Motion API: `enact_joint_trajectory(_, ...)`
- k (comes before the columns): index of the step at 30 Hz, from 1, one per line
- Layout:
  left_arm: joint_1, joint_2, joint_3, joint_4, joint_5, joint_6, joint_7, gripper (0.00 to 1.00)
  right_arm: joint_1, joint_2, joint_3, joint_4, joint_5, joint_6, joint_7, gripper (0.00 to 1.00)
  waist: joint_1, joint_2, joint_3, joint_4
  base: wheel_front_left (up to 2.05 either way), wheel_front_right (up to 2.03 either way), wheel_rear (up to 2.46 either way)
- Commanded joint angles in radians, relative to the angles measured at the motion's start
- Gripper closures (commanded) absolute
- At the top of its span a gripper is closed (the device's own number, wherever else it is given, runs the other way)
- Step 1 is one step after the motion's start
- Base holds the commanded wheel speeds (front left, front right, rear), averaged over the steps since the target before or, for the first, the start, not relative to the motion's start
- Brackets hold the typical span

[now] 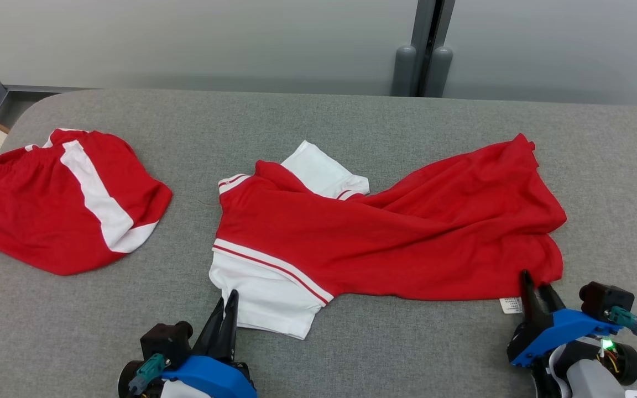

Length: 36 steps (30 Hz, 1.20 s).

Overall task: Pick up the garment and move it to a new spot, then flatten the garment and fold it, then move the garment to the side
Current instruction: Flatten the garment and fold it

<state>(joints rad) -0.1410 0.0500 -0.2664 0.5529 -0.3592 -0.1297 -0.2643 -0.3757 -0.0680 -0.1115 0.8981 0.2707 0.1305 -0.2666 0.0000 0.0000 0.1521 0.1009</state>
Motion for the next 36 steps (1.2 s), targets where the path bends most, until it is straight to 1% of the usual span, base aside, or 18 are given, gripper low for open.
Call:
enact_joint_trajectory(1,-0.002,0.001,0.003,-0.004,0.003,-0.001,0.000,1.00,-0.009,0.012,0.007,-0.003,0.008,0.000,0.003,1.00,0.0000,0.0000,-0.001,-0.001,0.00,0.00,0.00)
enact_joint_trajectory(5,0.007,0.001,0.014,-0.008,0.007,-0.001,0.000,1.00,-0.003,0.008,0.007,-0.063,0.013,0.000,0.002,1.00,0.0000,0.0000,-0.017,-0.008,0.00,0.00,0.00)
enact_joint_trajectory(11,0.037,0.001,0.060,-0.073,0.007,-0.001,0.000,1.00,0.080,0.010,0.015,-0.200,0.007,0.000,0.002,1.00,0.0000,0.0000,-0.057,-0.020,0.00,0.00,0.00)
enact_joint_trajectory(17,0.112,0.001,0.105,-0.173,0.019,0.004,0.000,1.00,0.222,-0.009,0.050,-0.383,0.037,0.000,0.002,1.00,0.0000,0.0000,-0.097,-0.040,0.00,0.00,0.00)
enact_joint_trajectory(20,0.160,0.001,0.112,-0.229,0.029,0.009,0.000,1.00,0.301,-0.017,0.065,-0.466,0.049,0.000,0.002,1.00,0.0000,0.0000,-0.103,-0.048,0.00,0.00,0.00)
enact_joint_trajectory(23,0.198,0.001,0.107,-0.276,0.048,0.009,0.000,1.00,0.365,-0.014,0.060,-0.534,0.058,0.000,0.002,1.00,0.0000,0.0000,-0.100,-0.058,0.00,0.00,0.00)
enact_joint_trajectory(26,0.208,0.001,0.107,-0.303,0.054,0.012,0.000,1.00,0.388,-0.009,0.067,-0.563,0.063,0.000,0.002,1.00,0.0000,0.0000,-0.096,-0.064,0.00,0.00,0.00)
enact_joint_trajectory(30,0.172,0.001,0.095,-0.339,0.059,0.008,0.000,1.00,0.368,-0.003,0.082,-0.594,0.072,0.000,0.002,1.00,0.0000,0.0000,-0.083,-0.073,0.00,0.00,0.00)
enact_joint_trajectory(32,0.119,0.021,0.075,-0.333,0.074,0.004,0.000,1.00,0.321,-0.010,0.091,-0.607,0.071,0.000,0.002,1.00,0.0000,0.0000,-0.072,-0.077,0.00,0.00,0.00)
enact_joint_trajectory(36,-0.102,0.078,0.015,-0.305,0.064,-0.004,0.002,1.00,0.138,-0.055,0.136,-0.598,0.065,0.000,0.002,1.00,0.0000,0.0000,-0.033,-0.087,0.00,0.00,0.00)
